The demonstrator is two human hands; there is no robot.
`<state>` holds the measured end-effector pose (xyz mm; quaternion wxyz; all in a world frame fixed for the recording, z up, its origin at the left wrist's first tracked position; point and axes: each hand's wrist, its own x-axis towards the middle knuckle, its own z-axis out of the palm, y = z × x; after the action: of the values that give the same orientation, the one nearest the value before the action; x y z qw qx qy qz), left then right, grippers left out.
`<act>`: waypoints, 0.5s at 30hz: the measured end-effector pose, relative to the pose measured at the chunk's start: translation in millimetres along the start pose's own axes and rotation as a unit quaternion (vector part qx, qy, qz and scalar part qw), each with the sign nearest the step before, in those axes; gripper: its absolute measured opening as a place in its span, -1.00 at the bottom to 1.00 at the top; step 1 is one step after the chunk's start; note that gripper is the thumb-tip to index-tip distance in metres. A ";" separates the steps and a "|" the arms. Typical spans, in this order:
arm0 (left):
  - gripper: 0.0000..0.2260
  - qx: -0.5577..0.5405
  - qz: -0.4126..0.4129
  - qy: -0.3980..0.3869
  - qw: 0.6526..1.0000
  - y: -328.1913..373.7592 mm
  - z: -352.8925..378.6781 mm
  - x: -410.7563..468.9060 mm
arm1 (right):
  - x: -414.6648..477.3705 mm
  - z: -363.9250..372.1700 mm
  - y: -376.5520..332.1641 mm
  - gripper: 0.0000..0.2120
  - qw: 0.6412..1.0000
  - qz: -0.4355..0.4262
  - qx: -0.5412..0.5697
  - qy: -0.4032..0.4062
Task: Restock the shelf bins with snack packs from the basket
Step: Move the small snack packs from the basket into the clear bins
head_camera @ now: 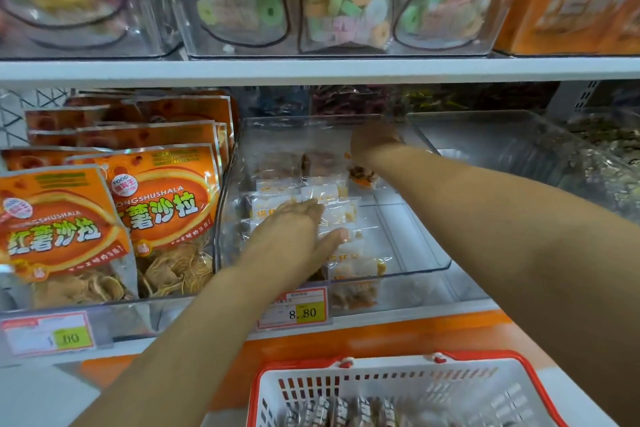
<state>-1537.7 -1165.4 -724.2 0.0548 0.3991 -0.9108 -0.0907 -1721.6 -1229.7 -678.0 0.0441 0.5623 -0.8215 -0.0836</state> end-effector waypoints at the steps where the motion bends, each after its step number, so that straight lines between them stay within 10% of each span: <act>1: -0.47 -0.002 0.003 0.002 1.000 -0.9 0.8 0.6 | -0.8 1.8 -2.0 -0.72 1.000 0.011 -0.015 0.017; 15: -0.48 -0.003 0.008 0.018 1.000 -1.2 3.1 3.1 | -11.3 3.4 -10.7 -0.87 0.995 0.002 -0.026 -0.095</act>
<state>-1539.5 -1168.1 -727.3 0.0729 0.3935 -0.9124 -0.0855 -1708.3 -1222.7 -683.1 -0.0192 0.5491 -0.8204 -0.1583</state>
